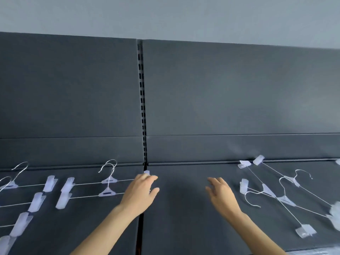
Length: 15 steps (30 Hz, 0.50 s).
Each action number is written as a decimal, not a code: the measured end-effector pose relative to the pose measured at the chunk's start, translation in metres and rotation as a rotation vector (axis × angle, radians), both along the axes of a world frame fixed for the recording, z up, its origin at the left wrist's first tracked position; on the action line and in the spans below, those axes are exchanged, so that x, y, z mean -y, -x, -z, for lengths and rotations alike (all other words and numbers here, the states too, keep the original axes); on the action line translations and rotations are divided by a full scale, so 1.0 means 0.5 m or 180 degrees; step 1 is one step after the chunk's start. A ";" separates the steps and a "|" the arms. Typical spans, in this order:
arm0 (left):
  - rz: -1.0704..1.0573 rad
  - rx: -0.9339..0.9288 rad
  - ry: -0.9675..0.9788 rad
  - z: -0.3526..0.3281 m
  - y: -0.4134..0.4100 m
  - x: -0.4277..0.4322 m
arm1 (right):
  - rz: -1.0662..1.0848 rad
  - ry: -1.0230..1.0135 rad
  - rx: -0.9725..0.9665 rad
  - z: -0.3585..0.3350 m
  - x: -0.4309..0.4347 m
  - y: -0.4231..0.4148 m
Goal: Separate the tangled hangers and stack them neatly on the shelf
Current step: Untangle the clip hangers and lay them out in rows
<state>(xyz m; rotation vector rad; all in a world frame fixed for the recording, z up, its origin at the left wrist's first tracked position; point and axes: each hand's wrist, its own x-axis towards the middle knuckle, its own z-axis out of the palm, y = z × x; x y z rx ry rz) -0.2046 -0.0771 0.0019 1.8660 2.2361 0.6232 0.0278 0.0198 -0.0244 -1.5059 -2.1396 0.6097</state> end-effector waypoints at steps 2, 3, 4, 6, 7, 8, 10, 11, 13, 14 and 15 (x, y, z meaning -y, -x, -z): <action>0.0139 -0.0128 0.0071 -0.002 -0.070 -0.026 | 0.0031 -0.0069 0.0247 -0.008 -0.009 -0.073; 0.0181 -0.0189 0.0100 -0.002 -0.106 -0.039 | 0.0042 -0.0118 0.0350 -0.012 -0.015 -0.112; 0.0226 -0.0183 0.0128 -0.002 -0.143 -0.053 | 0.0046 -0.0185 0.0429 -0.015 -0.022 -0.153; 0.0322 -0.0056 0.0156 0.004 -0.220 -0.081 | 0.0063 -0.0293 0.0523 -0.019 -0.037 -0.238; 0.0349 -0.0016 0.0178 0.008 -0.261 -0.096 | 0.0088 -0.0299 0.0561 -0.021 -0.046 -0.282; 0.0363 -0.0009 0.0199 0.010 -0.302 -0.109 | 0.0118 -0.0296 0.0594 -0.024 -0.054 -0.325; 0.0402 -0.0022 0.0236 0.017 -0.379 -0.137 | 0.0190 -0.0310 0.0620 -0.026 -0.072 -0.408; 0.0413 -0.0023 0.0240 0.020 -0.416 -0.151 | 0.0225 -0.0312 0.0634 -0.025 -0.082 -0.449; 0.0431 -0.0010 0.0240 0.023 -0.482 -0.174 | 0.0289 -0.0240 0.0677 -0.023 -0.100 -0.522; 0.0434 -0.0017 0.0237 0.025 -0.509 -0.184 | 0.0312 -0.0204 0.0704 -0.021 -0.110 -0.554; 0.0404 -0.0035 0.0224 0.029 -0.533 -0.194 | 0.0326 -0.0191 0.0719 -0.019 -0.120 -0.582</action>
